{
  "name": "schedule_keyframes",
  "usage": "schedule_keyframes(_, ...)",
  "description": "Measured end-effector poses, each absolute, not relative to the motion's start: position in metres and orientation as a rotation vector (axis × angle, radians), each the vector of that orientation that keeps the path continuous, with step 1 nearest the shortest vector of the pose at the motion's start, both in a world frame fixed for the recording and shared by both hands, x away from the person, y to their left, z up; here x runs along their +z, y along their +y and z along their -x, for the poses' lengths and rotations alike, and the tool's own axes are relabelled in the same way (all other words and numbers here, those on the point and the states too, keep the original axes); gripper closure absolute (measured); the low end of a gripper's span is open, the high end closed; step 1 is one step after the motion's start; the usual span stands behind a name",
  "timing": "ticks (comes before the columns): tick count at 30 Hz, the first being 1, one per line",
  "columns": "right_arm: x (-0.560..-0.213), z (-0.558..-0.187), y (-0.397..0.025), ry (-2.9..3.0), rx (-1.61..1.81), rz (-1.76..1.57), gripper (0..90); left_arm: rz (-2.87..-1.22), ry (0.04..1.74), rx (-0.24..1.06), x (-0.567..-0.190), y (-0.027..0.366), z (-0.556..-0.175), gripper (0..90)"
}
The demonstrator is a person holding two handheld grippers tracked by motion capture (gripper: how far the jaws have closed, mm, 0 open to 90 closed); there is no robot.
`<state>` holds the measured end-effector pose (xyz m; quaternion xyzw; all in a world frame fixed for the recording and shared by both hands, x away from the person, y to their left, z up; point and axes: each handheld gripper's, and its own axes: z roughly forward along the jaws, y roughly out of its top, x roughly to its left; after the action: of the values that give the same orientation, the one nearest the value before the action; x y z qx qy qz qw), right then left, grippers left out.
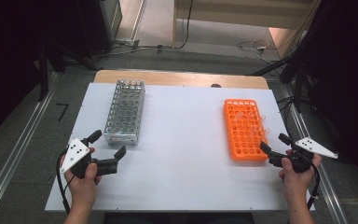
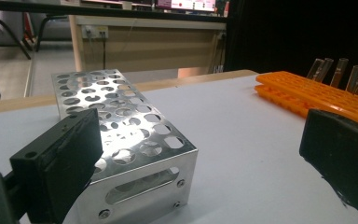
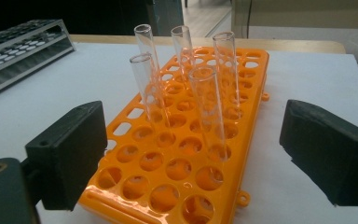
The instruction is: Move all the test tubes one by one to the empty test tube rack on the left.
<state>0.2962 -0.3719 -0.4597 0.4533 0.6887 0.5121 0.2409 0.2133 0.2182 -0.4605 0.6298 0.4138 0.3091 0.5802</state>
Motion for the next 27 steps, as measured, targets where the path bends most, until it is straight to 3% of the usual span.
schedule_keyframes(5,-0.46,-0.301,-0.371,1.881,1.381,-1.29,12.3,-1.46,0.968,0.684,-0.461,0.216,-0.214,0.0)
schedule_keyframes(10,-0.464,-0.31,-0.371,1.867,1.38,-1.385,33.2,-1.471,0.968,0.663,-0.462,0.212,-0.215,0.0)
schedule_keyframes(15,-0.469,-0.316,-0.365,1.852,1.257,-1.408,36.4,-1.494,0.978,0.655,-0.463,0.207,-0.216,0.0)
schedule_keyframes(21,-0.476,-0.322,-0.361,1.91,1.285,-1.399,54.2,-1.486,1.0,0.655,-0.461,0.205,-0.217,0.0)
schedule_keyframes(27,-0.481,-0.326,-0.355,1.893,1.229,-1.382,59.5,-1.498,1.025,0.662,-0.461,0.202,-0.218,0.8)
